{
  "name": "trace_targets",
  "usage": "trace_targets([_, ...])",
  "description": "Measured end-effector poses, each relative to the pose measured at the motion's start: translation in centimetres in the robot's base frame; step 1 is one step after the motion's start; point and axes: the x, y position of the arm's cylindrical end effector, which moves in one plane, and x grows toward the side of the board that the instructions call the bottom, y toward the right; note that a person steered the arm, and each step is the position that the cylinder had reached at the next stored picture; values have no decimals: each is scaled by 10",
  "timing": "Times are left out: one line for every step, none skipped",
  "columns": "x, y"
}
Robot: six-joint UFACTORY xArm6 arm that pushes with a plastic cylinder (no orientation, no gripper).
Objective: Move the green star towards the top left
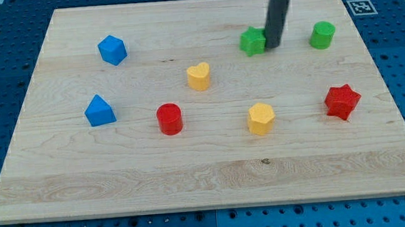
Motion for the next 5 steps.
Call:
trace_targets([-4,-39])
trace_targets([7,-18])
trace_targets([39,-9])
trace_targets([27,-40])
trace_targets([-14,-88])
